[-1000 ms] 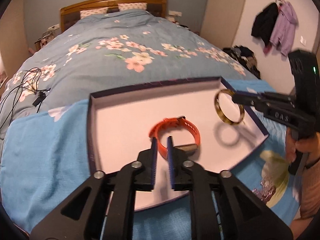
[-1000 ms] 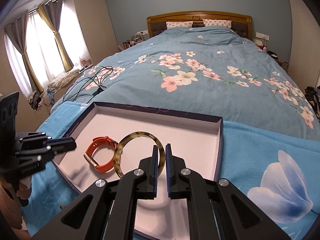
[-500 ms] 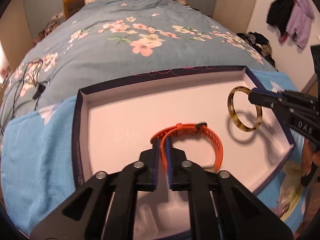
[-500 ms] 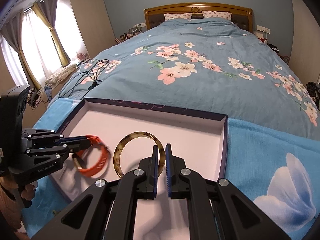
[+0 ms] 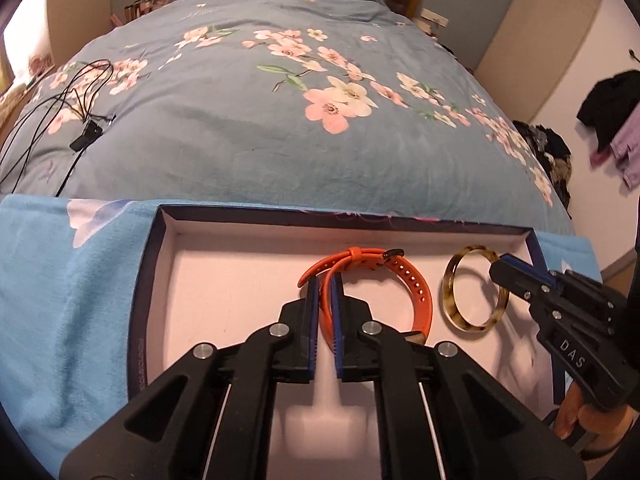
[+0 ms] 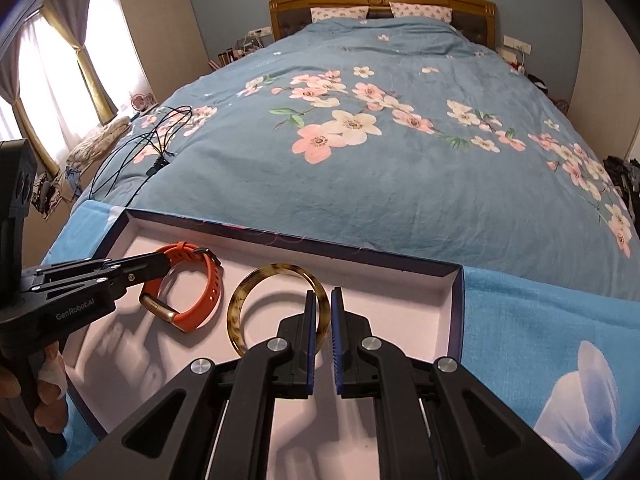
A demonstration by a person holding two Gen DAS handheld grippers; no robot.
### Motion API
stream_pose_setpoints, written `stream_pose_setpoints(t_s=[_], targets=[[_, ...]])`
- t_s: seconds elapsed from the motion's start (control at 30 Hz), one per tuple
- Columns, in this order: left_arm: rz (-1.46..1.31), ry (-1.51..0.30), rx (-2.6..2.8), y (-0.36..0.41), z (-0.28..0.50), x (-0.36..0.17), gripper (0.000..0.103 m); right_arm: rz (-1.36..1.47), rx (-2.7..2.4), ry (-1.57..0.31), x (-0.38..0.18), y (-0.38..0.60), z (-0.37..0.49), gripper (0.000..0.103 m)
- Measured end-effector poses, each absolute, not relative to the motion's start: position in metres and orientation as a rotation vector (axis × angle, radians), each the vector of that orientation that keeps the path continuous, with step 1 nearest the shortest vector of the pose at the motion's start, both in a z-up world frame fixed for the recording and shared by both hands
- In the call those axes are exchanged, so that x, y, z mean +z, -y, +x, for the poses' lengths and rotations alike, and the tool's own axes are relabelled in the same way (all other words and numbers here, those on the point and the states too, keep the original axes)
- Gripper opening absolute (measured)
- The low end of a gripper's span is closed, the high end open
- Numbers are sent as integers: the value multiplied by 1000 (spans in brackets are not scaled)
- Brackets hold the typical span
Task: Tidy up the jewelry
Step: 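Carry watch and bangle into the tray and open both tools to release, then withdraw both tools from the tray back toward the loose jewelry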
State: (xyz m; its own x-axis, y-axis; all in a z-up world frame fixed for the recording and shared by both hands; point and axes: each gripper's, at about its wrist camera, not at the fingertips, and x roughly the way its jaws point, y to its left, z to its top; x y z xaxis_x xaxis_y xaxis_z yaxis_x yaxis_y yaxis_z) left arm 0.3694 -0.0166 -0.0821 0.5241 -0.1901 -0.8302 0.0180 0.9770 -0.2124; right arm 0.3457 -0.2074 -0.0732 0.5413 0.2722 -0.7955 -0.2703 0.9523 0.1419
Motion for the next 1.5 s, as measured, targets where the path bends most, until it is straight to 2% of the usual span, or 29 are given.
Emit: stream_pose_setpoints(t_s=[0.1, 0.13, 0.17, 0.2, 0.43, 0.57, 0.67, 1.07, 1.5], targets=[[-220, -1019, -114, 14, 373, -84, 9, 18, 302, -956, -74, 208, 352, 6], [-234, -1027, -112, 13, 375, -85, 16, 29, 300, -960, -75, 209, 354, 7], [-238, -1036, -124, 14, 376, -87, 30, 45, 294, -964, -76, 211, 355, 10], [-234, -1034, -133, 15, 375, -88, 32, 48, 288, -964, -76, 211, 355, 17], [-172, -920, -176, 15, 339, -67, 43, 51, 349, -858, -51, 222, 317, 22], [-123, -818, -234, 12, 297, -43, 50, 31, 421, -787, -36, 233, 272, 28], [-72, -762, -273, 11, 259, -30, 56, -5, 473, -758, -30, 237, 234, 28], [18, -759, -353, 2, 144, -48, 60, -116, 574, -842, -56, 236, 114, 28], [59, -787, -381, 1, 101, -70, 63, -3, 515, -909, -86, 240, 89, 28]])
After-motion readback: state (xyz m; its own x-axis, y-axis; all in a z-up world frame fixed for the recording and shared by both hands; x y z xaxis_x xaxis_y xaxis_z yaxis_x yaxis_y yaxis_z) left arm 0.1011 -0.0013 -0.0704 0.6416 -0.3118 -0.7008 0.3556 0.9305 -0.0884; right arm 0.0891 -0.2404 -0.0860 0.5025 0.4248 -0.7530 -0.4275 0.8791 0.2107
